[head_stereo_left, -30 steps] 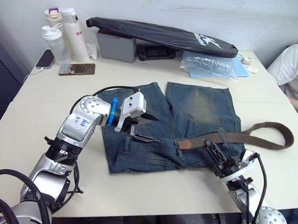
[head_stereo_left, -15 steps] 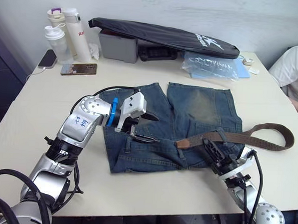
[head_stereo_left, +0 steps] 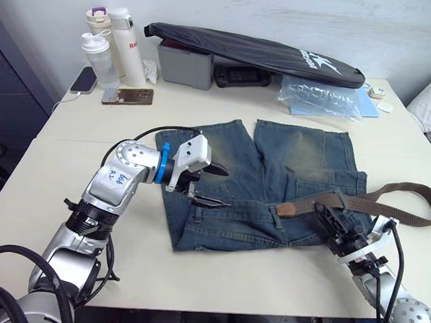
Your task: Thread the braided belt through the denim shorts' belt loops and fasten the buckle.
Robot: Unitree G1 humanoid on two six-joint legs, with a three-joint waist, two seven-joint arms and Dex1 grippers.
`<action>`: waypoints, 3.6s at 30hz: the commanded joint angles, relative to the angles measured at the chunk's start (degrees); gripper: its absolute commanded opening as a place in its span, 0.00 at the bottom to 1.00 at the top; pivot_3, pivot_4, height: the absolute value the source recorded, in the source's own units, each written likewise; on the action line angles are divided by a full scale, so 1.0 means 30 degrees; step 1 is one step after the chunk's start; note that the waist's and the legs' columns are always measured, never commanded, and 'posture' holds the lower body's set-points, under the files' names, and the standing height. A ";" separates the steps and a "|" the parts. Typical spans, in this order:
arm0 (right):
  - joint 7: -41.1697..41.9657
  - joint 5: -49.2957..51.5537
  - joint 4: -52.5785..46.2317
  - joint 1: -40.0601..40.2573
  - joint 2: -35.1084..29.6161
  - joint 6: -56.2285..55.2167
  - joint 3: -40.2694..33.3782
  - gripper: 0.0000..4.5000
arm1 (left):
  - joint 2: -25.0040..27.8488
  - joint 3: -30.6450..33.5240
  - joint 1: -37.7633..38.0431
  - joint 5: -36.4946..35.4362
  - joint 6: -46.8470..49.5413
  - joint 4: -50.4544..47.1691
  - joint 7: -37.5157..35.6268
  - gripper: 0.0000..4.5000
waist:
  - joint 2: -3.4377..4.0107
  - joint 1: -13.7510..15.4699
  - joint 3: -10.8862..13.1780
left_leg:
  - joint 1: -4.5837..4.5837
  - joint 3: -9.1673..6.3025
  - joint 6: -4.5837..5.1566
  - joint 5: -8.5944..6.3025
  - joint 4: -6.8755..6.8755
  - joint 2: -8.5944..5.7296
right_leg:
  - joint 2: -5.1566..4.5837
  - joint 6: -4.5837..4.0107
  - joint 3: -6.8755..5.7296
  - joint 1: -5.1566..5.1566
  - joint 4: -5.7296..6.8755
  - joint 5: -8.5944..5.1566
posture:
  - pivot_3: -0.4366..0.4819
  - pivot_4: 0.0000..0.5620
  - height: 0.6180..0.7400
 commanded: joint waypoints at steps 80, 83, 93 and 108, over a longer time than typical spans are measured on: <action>-0.5131 -0.8316 -0.4491 0.1037 0.1518 0.1097 0.5129 0.00 | -0.0121 -0.0416 0.1046 -0.0114 0.0450 -0.2099 0.0867 1.00 | -0.0166 -0.1023 -0.0054 | 0.0249 0.0084 -0.0391 0.0177 -0.0302 0.0427 | 0.0392 -0.0328 -0.0127 0.0027 0.0203 -0.0141 | 0.48 0.27 1.00; -0.5029 -0.9544 -0.5306 0.1412 0.0569 0.0835 0.5423 0.00 | -0.0078 -0.0473 0.1066 -0.0088 0.0398 -0.2130 0.0820 1.00 | -0.0176 -0.0948 -0.0061 | 0.0252 0.0084 -0.0420 0.0170 -0.0274 0.0396 | 0.0341 -0.0325 -0.0127 0.0036 0.0191 -0.0140 | 0.48 0.27 1.00; -0.3250 -0.7432 -0.5463 0.1805 0.0328 -0.0630 0.2437 0.00 | -0.0177 -0.0826 0.1070 0.0000 0.0163 -0.2105 0.0705 1.00 | -0.0092 -0.0350 -0.0013 | 0.0224 0.0095 -0.0411 0.0140 -0.0271 0.0346 | 0.0297 -0.0314 -0.0131 0.0009 0.0117 -0.0136 | 0.48 0.27 1.00; -0.0581 -0.5524 -0.5682 0.2871 0.0428 -0.0690 0.2481 0.00 | -0.0208 -0.0902 0.0958 0.0057 0.0052 -0.1927 0.0652 1.00 | -0.0047 -0.0062 0.0020 | 0.0215 0.0106 -0.0389 0.0122 -0.0256 0.0342 | 0.0294 -0.0280 -0.0125 0.0015 0.0082 -0.0117 | 0.48 0.27 1.00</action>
